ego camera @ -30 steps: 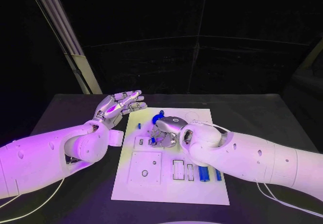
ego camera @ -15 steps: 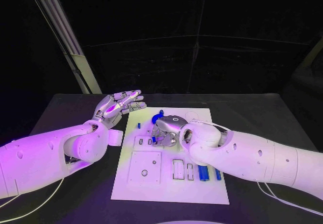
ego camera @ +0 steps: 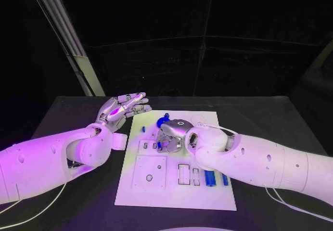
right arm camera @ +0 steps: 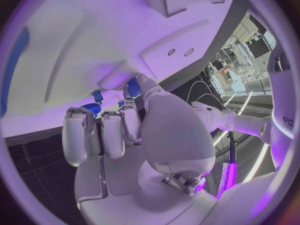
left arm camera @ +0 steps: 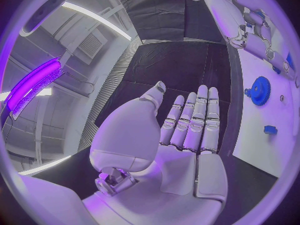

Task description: Assemble the parts on the task board

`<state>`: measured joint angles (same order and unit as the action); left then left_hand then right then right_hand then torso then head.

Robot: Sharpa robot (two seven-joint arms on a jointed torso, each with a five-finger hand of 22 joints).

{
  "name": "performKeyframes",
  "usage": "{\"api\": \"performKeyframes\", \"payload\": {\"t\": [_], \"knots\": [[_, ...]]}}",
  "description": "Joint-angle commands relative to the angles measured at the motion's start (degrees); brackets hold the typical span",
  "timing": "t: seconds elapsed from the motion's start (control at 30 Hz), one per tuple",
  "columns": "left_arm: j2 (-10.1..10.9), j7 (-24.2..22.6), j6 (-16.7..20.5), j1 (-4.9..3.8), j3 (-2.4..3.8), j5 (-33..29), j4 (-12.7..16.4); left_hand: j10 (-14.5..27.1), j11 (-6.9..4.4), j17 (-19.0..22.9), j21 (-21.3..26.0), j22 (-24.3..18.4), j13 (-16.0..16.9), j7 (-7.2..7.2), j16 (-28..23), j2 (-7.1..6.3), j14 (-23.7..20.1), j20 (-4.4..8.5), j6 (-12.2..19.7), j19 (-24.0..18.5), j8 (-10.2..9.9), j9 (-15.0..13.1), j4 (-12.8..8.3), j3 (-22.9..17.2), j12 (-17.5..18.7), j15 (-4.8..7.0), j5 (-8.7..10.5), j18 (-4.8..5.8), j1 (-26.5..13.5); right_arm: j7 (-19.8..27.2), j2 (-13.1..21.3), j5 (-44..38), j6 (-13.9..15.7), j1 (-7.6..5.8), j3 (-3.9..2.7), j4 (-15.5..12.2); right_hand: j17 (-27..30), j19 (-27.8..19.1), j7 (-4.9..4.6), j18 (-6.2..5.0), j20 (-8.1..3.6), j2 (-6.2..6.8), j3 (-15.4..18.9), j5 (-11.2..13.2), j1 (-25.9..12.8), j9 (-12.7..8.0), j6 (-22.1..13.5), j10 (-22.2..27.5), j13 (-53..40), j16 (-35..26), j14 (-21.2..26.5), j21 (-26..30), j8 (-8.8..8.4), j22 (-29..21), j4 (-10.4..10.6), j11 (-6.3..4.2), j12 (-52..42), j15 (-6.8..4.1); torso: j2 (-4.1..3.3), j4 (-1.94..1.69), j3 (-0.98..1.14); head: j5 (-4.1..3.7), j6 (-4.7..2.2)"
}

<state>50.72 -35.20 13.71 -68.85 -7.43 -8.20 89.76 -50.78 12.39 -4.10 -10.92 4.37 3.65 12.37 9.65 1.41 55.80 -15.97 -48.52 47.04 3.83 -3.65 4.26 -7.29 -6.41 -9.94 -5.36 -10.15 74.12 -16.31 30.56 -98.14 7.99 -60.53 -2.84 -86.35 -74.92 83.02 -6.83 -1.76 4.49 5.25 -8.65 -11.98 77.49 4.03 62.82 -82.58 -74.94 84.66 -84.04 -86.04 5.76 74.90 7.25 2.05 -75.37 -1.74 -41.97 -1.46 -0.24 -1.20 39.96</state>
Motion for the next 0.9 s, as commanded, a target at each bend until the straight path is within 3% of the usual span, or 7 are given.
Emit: {"api": "performKeyframes", "payload": {"t": [0.03,0.57,0.7,0.9], "knots": [[-0.03,-0.06,-0.81,-0.09,0.05,0.01,0.06,0.28,0.02,0.08,0.36,-0.07,-0.02,2.76,-0.36,0.52,-0.55,-0.1,0.12,0.39,-0.14,0.02,-0.38,0.04,0.07,0.03,0.24,-0.25,0.0,-2.01,0.13,-1.11,-2.35,0.34,0.38,0.2,-2.91,-0.3,-0.14,-0.59,0.11,0.03,0.31,-0.3,-0.65,-0.09,-0.35,0.43,-3.13,-0.28,-3.5,0.34,-0.33,5.32,0.12,0.07,0.4,-0.11,0.01,0.01,0.01,0.02,0.0],[0.01,0.06,-0.89,-0.09,0.04,0.01,0.06,0.29,0.02,0.08,0.39,-0.11,-0.02,2.76,-0.4,0.57,-0.59,-0.1,0.17,0.4,-0.14,0.03,-0.5,-0.02,0.05,0.03,0.24,-0.25,-0.01,-3.45,0.01,-1.52,1.93,0.34,0.38,0.03,-2.35,-0.83,-0.64,-0.77,0.51,1.57,2.05,0.44,-3.59,-0.18,-2.37,2.6,0.0,-0.72,-3.36,0.82,-1.53,4.54,2.37,0.56,4.39,0.32,0.0,0.02,0.0,-0.06,-0.15],[0.01,0.1,-0.91,-0.09,0.04,0.01,0.06,0.3,0.03,0.09,0.4,-0.12,-0.03,2.76,-0.4,0.57,-0.6,-0.1,0.2,0.4,-0.14,0.03,-0.53,-0.03,0.05,0.02,0.24,-0.25,-0.02,-3.03,0.03,-1.2,4.38,0.35,0.38,-0.06,-2.21,-0.99,-0.84,-0.82,0.68,2.55,3.78,-0.44,-4.73,-0.22,-3.41,3.61,1.52,-0.86,-3.33,0.99,-1.84,4.29,3.79,0.79,6.18,0.5,0.02,0.03,0.01,-0.09,-0.18],[0.03,0.13,-0.96,-0.09,0.04,0.01,0.03,0.3,0.03,0.09,0.4,-0.12,-0.03,2.76,-0.4,0.57,-0.6,-0.1,0.2,0.4,-0.14,0.03,-0.53,-0.03,0.05,0.02,0.24,-0.25,-0.02,-1.0,0.67,-0.22,10.44,0.6,0.37,-1.11,-1.27,-1.92,-1.53,-1.13,1.14,4.03,9.22,-1.21,-4.01,-0.29,-6.2,5.01,3.62,-1.58,-3.07,1.79,-1.97,2.95,7.78,1.4,8.26,1.03,0.05,0.05,0.05,-0.03,-0.2]]}}
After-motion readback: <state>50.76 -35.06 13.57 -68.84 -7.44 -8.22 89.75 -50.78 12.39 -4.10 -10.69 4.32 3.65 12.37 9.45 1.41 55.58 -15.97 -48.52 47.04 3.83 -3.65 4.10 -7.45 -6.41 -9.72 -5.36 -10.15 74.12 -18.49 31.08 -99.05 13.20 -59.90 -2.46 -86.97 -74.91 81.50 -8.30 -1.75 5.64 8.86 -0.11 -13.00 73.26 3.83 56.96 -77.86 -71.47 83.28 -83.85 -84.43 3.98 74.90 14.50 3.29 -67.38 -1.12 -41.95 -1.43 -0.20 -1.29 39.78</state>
